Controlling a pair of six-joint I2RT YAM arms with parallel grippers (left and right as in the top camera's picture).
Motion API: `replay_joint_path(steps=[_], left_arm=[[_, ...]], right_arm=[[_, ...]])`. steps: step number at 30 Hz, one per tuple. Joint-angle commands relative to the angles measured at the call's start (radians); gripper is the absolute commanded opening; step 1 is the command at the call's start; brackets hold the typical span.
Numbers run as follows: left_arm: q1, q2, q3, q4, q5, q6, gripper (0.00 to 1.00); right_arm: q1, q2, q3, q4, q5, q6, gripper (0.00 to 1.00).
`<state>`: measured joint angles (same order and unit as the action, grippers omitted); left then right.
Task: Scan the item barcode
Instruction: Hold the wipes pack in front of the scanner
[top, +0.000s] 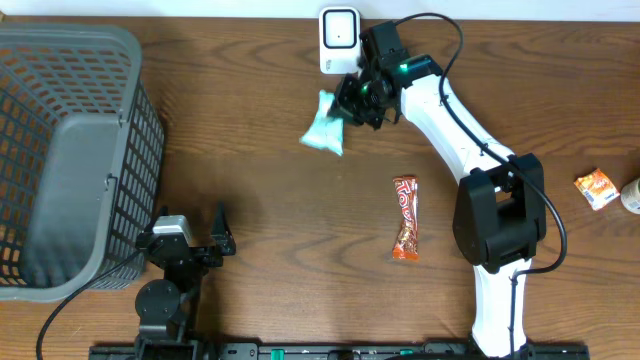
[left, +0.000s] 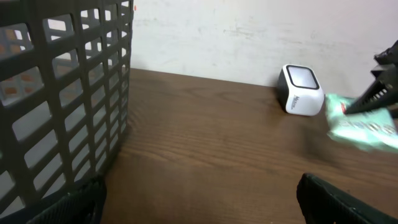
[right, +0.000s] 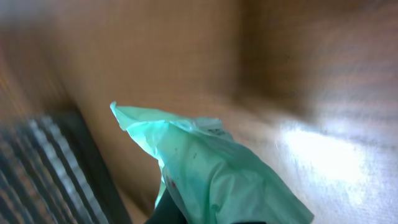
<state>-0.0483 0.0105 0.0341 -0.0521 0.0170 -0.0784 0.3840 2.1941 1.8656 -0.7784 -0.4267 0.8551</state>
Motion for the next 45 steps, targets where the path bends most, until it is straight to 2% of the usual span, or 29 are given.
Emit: replay_joint_path(steps=[1, 4, 5, 10, 12, 18, 22, 28, 33, 37, 40, 41, 42, 45], left_arm=[[0.004, -0.005, -0.03, -0.017, -0.006, -0.002, 0.98], [0.004, -0.005, -0.03, -0.017, -0.006, -0.002, 0.98], [0.004, -0.005, -0.03, -0.017, -0.006, -0.002, 0.98], [0.004, -0.005, -0.03, -0.017, -0.006, -0.002, 0.98], [0.004, -0.005, -0.03, -0.018, -0.006, -0.002, 0.98], [0.004, -0.005, -0.03, -0.017, -0.005, -0.002, 0.98], [0.004, -0.005, -0.03, -0.017, -0.006, -0.002, 0.98], [0.004, -0.005, -0.03, -0.017, -0.006, -0.002, 0.98], [0.004, -0.005, -0.03, -0.017, -0.006, -0.002, 0.98], [0.004, -0.005, -0.03, -0.017, -0.006, -0.002, 0.98], [0.004, -0.005, -0.03, -0.017, -0.006, -0.002, 0.98], [0.004, -0.005, -0.03, -0.017, -0.006, -0.002, 0.98], [0.004, -0.005, -0.03, -0.017, -0.006, -0.002, 0.98], [0.004, -0.005, -0.03, -0.017, -0.006, -0.002, 0.98]], right_arm=[[0.005, -0.023, 0.018, 0.067, 0.165, 0.283, 0.01], [0.006, -0.023, 0.016, 0.197, 0.278, 0.433, 0.01], [0.01, -0.021, 0.01, 0.31, 0.349, 0.453, 0.01], [0.034, 0.003, -0.008, 0.642, 0.659, 0.455, 0.01], [0.037, 0.039, -0.008, 0.774, 0.777, 0.415, 0.01], [0.03, 0.231, -0.008, 1.141, 0.766, 0.393, 0.01], [0.02, 0.326, -0.008, 1.294, 0.766, 0.388, 0.01], [0.01, 0.327, -0.002, 1.312, 0.802, 0.193, 0.01], [-0.015, 0.304, 0.024, 1.314, 0.758, 0.153, 0.01], [-0.034, 0.216, 0.024, 1.286, 0.681, -0.045, 0.01], [-0.035, 0.06, 0.024, 0.971, 0.766, -0.253, 0.01], [-0.037, 0.007, 0.024, 0.852, 0.845, -0.283, 0.01], [-0.047, -0.074, 0.024, 0.665, 1.019, -0.304, 0.01], [-0.083, -0.162, 0.024, 0.463, 1.249, -0.393, 0.01]])
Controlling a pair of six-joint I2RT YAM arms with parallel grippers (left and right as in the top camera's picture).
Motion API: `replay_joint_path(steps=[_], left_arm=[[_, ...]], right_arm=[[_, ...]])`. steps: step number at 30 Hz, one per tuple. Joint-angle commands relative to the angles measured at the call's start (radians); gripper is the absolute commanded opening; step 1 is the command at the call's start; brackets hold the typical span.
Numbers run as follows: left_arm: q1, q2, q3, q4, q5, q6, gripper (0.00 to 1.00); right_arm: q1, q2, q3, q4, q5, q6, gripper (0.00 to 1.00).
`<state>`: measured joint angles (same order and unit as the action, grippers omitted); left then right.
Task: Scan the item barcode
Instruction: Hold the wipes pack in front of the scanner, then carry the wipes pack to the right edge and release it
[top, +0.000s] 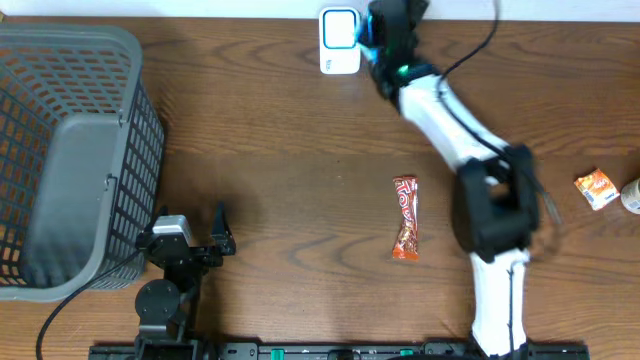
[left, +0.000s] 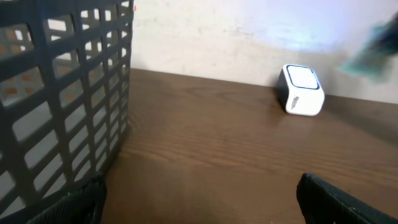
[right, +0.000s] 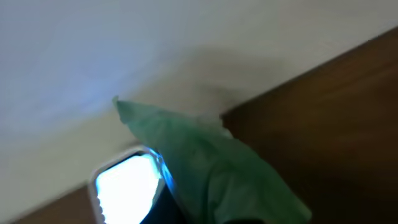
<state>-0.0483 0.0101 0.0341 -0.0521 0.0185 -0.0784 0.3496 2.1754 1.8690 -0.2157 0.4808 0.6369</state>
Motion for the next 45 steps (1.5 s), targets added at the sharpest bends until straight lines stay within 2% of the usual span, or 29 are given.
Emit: replay_joint_path(steps=[1, 4, 7, 10, 14, 15, 21, 22, 23, 24, 27, 28, 29, 30, 31, 37, 40, 45], left_arm=[[0.004, -0.004, -0.03, -0.017, -0.007, -0.002, 0.98], [0.004, -0.004, -0.03, -0.017, -0.007, -0.002, 0.98], [0.004, -0.004, -0.03, -0.017, -0.007, -0.002, 0.98], [0.004, -0.004, -0.03, -0.017, -0.007, -0.002, 0.98], [0.004, -0.004, -0.03, -0.017, -0.007, -0.002, 0.98], [0.004, -0.004, -0.03, -0.017, -0.007, -0.002, 0.98], [0.004, -0.004, -0.03, -0.017, -0.007, -0.002, 0.98], [0.004, -0.004, -0.03, -0.017, -0.007, -0.002, 0.98], [0.004, -0.004, -0.03, -0.017, -0.007, -0.002, 0.98], [0.004, -0.004, -0.03, -0.017, -0.007, -0.002, 0.98], [0.004, -0.004, -0.03, -0.017, -0.007, -0.002, 0.98], [0.004, -0.004, -0.03, -0.017, -0.007, -0.002, 0.98], [0.004, -0.004, -0.03, -0.017, -0.007, -0.002, 0.98], [0.004, -0.004, -0.03, -0.017, -0.007, -0.002, 0.98], [0.004, -0.004, -0.03, -0.017, -0.007, -0.002, 0.98], [0.004, -0.004, -0.03, -0.017, -0.007, -0.002, 0.98], [0.004, -0.004, -0.03, -0.017, -0.007, -0.002, 0.98], [0.004, -0.004, -0.03, -0.017, -0.007, -0.002, 0.98]], right_arm=[[-0.069, -0.159, 0.021, -0.145, 0.397, -0.225, 0.01], [-0.146, -0.177, 0.021, -0.254, 0.443, -0.333, 0.01], [-0.272, -0.172, 0.012, -0.385, 0.396, -0.341, 0.01], [-0.423, -0.17, -0.016, -0.478, 0.132, -0.3, 0.01], [-0.618, -0.164, -0.062, -0.496, -0.292, -0.3, 0.01], [-0.699, -0.159, -0.091, -0.471, -0.41, -0.301, 0.01], [-0.899, -0.13, -0.262, -0.288, -0.714, -0.402, 0.02], [-0.923, -0.126, -0.296, -0.259, -0.72, -0.402, 0.07], [-0.937, -0.125, -0.322, -0.235, -0.719, -0.402, 0.17], [-0.949, -0.125, -0.347, -0.207, -0.719, -0.405, 0.22], [-0.972, -0.125, -0.38, -0.153, -0.719, -0.409, 0.29], [-0.973, -0.129, -0.378, -0.14, -0.721, -0.409, 0.54], [-0.972, -0.134, -0.376, -0.138, -0.723, -0.409, 0.69], [-0.971, -0.142, -0.369, -0.14, -0.727, -0.409, 0.95], [-0.97, -0.158, -0.358, -0.149, -0.745, -0.409, 0.99], [-0.934, -0.342, -0.306, -0.259, -0.921, -0.406, 0.99], [-0.842, -0.522, -0.306, -0.387, -0.924, -0.406, 0.99], [-0.705, -0.667, -0.306, -0.557, -0.987, -0.426, 0.99]])
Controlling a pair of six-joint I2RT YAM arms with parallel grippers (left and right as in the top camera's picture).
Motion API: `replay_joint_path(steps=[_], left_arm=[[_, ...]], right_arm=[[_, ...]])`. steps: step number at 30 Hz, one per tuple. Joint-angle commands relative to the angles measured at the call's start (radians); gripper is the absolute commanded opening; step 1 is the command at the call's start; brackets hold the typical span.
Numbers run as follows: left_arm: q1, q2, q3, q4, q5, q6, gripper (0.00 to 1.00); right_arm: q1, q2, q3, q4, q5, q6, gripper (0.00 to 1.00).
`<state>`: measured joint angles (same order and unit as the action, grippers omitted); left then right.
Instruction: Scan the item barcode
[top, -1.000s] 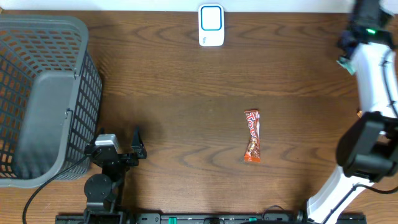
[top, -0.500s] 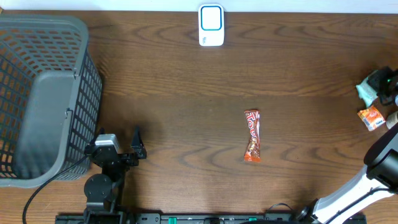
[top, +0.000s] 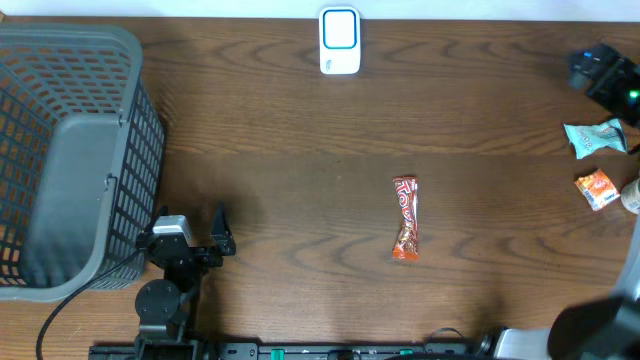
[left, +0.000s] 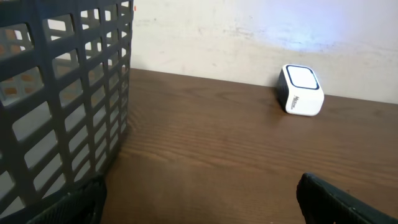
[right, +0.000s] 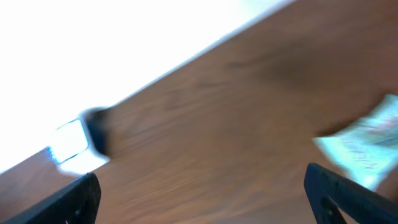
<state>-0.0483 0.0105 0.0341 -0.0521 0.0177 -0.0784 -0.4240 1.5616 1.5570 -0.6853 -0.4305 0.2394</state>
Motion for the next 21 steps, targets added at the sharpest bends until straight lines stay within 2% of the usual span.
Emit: replay_joint_path(steps=[1, 5, 8, 13, 17, 21], left_arm=[[0.004, -0.005, -0.03, -0.017, -0.006, -0.002, 0.98], [0.004, -0.005, -0.03, -0.017, -0.006, -0.002, 0.98], [0.004, -0.005, -0.03, -0.017, -0.006, -0.002, 0.98], [0.004, -0.005, -0.03, -0.017, -0.006, -0.002, 0.98], [0.004, -0.005, -0.03, -0.017, -0.006, -0.002, 0.98], [0.004, -0.005, -0.03, -0.017, -0.006, -0.002, 0.98]], right_arm=[[0.091, -0.064, 0.006, -0.137, -0.107, -0.06, 0.98], [0.201, -0.064, -0.023, -0.421, -0.159, -0.147, 0.98], [0.294, -0.059, -0.117, -0.494, -0.159, -0.209, 0.98], [0.462, -0.048, -0.381, -0.349, -0.101, -0.237, 0.96], [0.494, -0.035, -0.534, -0.177, -0.042, -0.218, 0.96], [0.495, -0.021, -0.619, -0.058, 0.003, -0.134, 0.94]])
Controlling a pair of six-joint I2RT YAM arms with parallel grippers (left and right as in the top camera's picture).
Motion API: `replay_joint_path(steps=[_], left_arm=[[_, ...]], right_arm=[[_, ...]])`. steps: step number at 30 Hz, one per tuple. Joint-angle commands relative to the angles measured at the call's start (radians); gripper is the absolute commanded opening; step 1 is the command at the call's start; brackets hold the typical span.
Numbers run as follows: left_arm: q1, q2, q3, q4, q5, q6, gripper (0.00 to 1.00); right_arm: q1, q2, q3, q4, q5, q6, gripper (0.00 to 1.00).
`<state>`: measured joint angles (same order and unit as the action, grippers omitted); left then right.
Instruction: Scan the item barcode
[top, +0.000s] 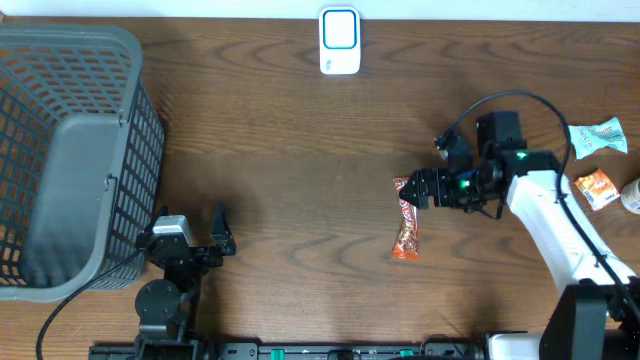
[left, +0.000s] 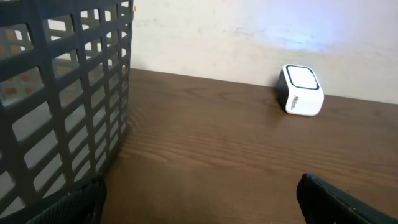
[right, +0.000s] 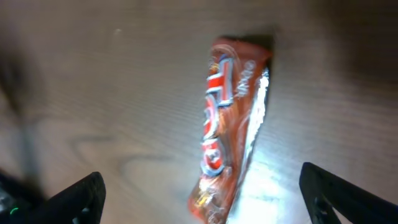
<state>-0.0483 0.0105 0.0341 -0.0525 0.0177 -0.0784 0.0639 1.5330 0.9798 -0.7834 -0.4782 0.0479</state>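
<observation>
A red-orange candy bar (top: 405, 218) lies flat on the wooden table, right of the middle. My right gripper (top: 422, 189) hovers open over its far end. In the right wrist view the bar (right: 231, 127) lies between the spread fingers, nothing gripped (right: 202, 177). The white scanner (top: 340, 40) stands at the table's back edge and also shows as the white box (left: 302, 98) in the left wrist view. My left gripper (top: 222, 230) rests open at the front left, its view empty between the fingers (left: 199, 199).
A grey mesh basket (top: 60, 150) fills the left side, its wall (left: 62, 93) close to the left gripper. At the right edge lie a teal packet (top: 597, 136), an orange packet (top: 597, 188) and a pale object (top: 632, 196).
My right gripper was open at the far right edge beside the teal packet. Now it is open over the far end of the candy bar. The left arm has not moved.
My right gripper first held the teal packet just in front of the scanner, then right up at the scanner's face. Later the packet lay at the right by the orange packet with the gripper open. Now the gripper is over the candy bar.
</observation>
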Motion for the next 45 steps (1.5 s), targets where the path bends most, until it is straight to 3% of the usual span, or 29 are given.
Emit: replay_joint_path(steps=[1, 7, 10, 11, 14, 17, 18, 21, 25, 30, 32, 35, 38, 40, 45], left_arm=[[0.004, -0.005, -0.03, -0.017, -0.006, -0.002, 0.98], [0.004, -0.005, -0.03, -0.017, -0.006, -0.002, 0.98], [0.004, -0.005, -0.03, -0.017, -0.006, -0.002, 0.98], [0.004, -0.005, -0.03, -0.017, -0.006, -0.002, 0.98], [0.004, -0.005, -0.03, -0.017, -0.006, -0.002, 0.98], [0.004, -0.005, -0.03, -0.017, -0.006, -0.002, 0.98], [0.004, -0.005, -0.03, -0.017, -0.006, -0.002, 0.98], [0.004, -0.005, -0.03, -0.017, -0.006, -0.002, 0.98], [0.004, -0.005, -0.03, -0.017, -0.006, -0.002, 0.98], [0.004, -0.005, -0.03, -0.017, -0.006, -0.002, 0.98], [0.004, -0.005, -0.03, -0.017, -0.006, -0.002, 0.98], [0.004, -0.005, -0.03, -0.017, -0.006, -0.002, 0.98], [0.004, -0.005, -0.03, -0.017, -0.006, -0.002, 0.98], [0.004, -0.005, -0.03, -0.017, -0.006, -0.002, 0.98], [0.004, -0.005, -0.03, -0.017, -0.006, -0.002, 0.98]], right_arm=[[0.008, 0.013, -0.06, 0.057, 0.063, 0.064, 0.94], [0.016, 0.079, -0.132, 0.085, 0.062, 0.064, 0.94], [0.032, 0.142, -0.134, 0.09, 0.062, 0.064, 0.86], [0.039, 0.183, -0.134, 0.106, 0.063, 0.064, 0.79], [0.044, 0.238, -0.134, 0.127, 0.071, 0.063, 0.67], [0.052, 0.29, -0.134, 0.149, 0.11, 0.063, 0.36], [0.052, 0.298, -0.134, 0.153, 0.109, 0.063, 0.31], [0.052, 0.295, -0.127, 0.155, 0.103, 0.064, 0.01], [0.052, 0.26, -0.088, 0.121, -0.069, 0.063, 0.01], [0.051, 0.155, -0.023, 0.111, -0.484, 0.016, 0.01], [0.051, 0.14, -0.023, 0.106, -0.663, -0.115, 0.01], [0.052, 0.143, -0.029, 0.106, -0.777, -0.301, 0.01], [0.055, 0.143, -0.05, 0.102, -0.996, -0.629, 0.01], [0.056, 0.143, -0.051, 0.111, -1.083, -0.746, 0.01], [0.067, 0.143, -0.051, 0.239, -1.083, -0.741, 0.01]])
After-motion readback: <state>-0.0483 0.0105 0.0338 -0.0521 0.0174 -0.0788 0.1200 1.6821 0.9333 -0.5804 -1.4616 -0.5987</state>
